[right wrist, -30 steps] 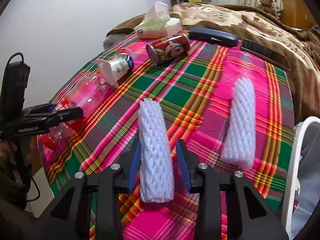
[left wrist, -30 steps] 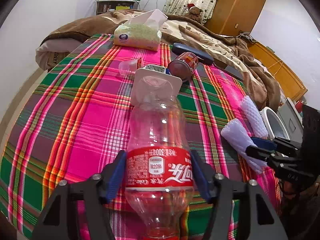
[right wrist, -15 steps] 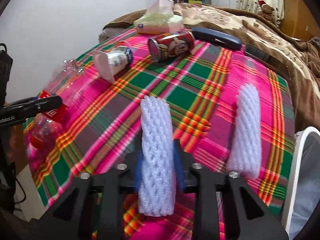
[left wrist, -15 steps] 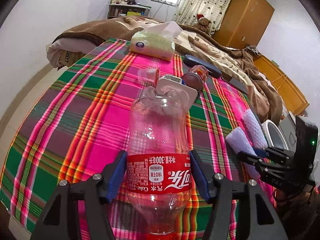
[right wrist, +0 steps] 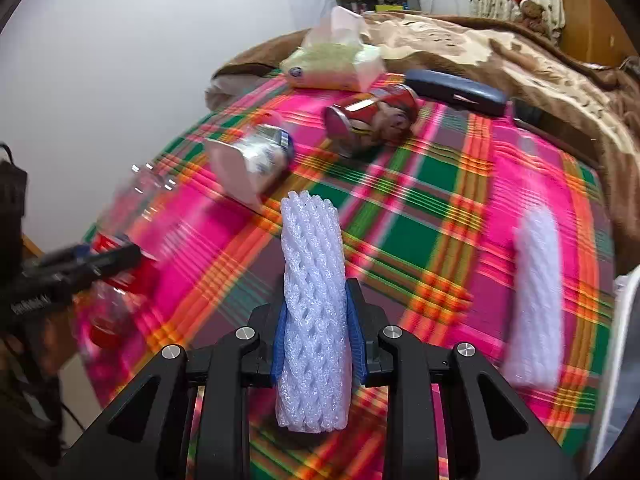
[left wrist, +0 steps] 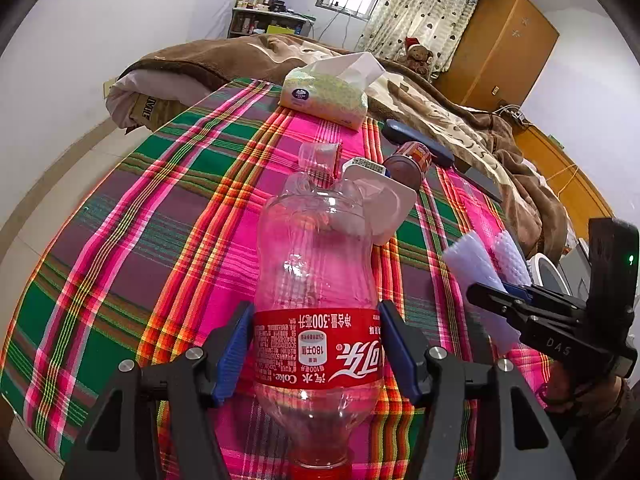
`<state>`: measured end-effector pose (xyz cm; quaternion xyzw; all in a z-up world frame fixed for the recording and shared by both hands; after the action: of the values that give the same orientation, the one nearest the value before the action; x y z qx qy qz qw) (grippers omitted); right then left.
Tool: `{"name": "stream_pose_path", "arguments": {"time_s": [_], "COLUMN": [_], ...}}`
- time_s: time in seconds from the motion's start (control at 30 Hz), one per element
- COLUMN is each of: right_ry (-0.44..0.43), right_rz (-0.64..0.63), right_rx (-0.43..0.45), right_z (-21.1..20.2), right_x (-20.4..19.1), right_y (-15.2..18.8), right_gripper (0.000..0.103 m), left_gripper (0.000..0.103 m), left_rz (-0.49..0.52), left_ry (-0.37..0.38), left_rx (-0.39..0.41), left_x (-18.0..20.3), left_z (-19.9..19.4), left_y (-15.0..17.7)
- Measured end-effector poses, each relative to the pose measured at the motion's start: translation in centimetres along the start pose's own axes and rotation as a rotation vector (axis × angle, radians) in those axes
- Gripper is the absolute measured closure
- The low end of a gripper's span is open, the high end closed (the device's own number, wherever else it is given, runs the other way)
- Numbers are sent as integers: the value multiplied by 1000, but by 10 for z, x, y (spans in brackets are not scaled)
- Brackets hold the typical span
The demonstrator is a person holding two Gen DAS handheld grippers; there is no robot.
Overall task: Collect trash
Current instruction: 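Lift the bottle and foam sleeve off the cloth and turn toward the bin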
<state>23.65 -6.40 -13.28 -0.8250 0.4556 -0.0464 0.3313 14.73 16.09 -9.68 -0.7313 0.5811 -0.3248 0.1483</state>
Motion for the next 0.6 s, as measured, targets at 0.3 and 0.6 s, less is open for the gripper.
{"name": "stream_pose_path", "arguments": {"time_s": [0.3, 0.6], "right_ry": [13, 29], "right_rz": [14, 107], "right_rx": [-4, 45], "right_z": [-1, -20], "right_x": [-6, 15], "right_y": [13, 14], "right_gripper": [76, 76], "left_gripper": [41, 41], "left_rz": [-3, 16], "left_ry": [3, 19], "left_rx": [1, 0], "left_x": [1, 14], "left_z": [-3, -4], "left_y": [1, 3]}}
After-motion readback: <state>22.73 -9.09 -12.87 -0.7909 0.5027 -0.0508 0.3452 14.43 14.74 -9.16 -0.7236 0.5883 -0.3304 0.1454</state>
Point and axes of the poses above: each gripper's, at about its wrist camera, not at the fingertips, and z roughly the way its jaws point, x to its right, y to its underside, the point moved 8 cm from there along z, roughly the way its jaws point, and after that the axes turned 1 degree about z, right-handed, at the moved point
